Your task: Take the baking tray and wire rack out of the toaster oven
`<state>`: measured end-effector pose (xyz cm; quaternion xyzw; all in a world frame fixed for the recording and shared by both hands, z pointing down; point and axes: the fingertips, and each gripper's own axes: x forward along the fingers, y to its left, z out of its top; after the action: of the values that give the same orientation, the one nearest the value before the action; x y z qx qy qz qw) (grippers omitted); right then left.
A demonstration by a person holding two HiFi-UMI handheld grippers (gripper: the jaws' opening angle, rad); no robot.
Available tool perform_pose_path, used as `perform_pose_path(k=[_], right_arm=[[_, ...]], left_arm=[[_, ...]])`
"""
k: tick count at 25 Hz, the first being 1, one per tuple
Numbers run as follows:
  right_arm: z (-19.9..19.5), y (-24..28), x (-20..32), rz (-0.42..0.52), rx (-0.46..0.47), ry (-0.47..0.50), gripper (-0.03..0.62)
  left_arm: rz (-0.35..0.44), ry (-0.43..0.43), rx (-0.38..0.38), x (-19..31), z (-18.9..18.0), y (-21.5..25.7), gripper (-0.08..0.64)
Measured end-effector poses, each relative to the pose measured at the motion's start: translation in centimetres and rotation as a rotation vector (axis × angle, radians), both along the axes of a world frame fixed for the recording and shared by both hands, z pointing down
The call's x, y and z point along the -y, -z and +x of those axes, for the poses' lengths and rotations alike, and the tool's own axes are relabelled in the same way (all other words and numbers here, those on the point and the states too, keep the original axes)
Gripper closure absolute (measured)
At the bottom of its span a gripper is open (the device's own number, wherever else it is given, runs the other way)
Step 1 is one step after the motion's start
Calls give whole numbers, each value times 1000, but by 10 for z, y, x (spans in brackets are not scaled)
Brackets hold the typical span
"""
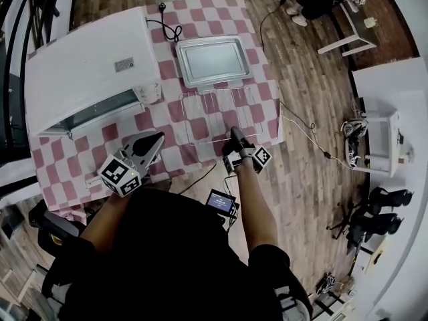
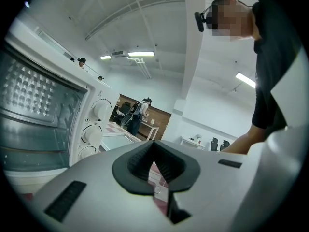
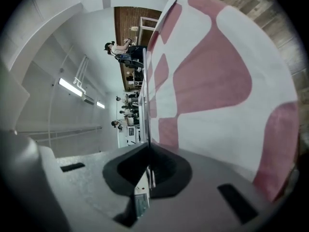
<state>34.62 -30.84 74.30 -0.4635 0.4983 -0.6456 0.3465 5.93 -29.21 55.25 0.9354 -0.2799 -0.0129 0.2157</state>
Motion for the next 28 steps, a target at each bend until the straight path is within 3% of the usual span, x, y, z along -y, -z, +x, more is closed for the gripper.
perform_pose_path(k=[7, 12, 15, 21, 23, 28], right_arm=[[8, -6, 1, -98, -120, 95, 588], [6, -2, 3, -91, -193, 151, 578], [-3, 0, 1, -129, -244, 189, 521], [-8, -5, -14, -218, -299, 162, 380], [-6, -7, -22, -265, -328, 167, 361], [0, -10, -33, -373, -452, 308, 331]], left_arm=[[-16, -7, -15, -6, -6, -4, 566], [-10, -8, -20, -10, -11, -3, 566], [-7, -9, -23, -10, -14, -1, 566], [1, -20, -37, -19, -13, 2, 566], [5, -25, -47, -22, -12, 5, 566], [12, -35, -65, -34, -13, 9, 566]])
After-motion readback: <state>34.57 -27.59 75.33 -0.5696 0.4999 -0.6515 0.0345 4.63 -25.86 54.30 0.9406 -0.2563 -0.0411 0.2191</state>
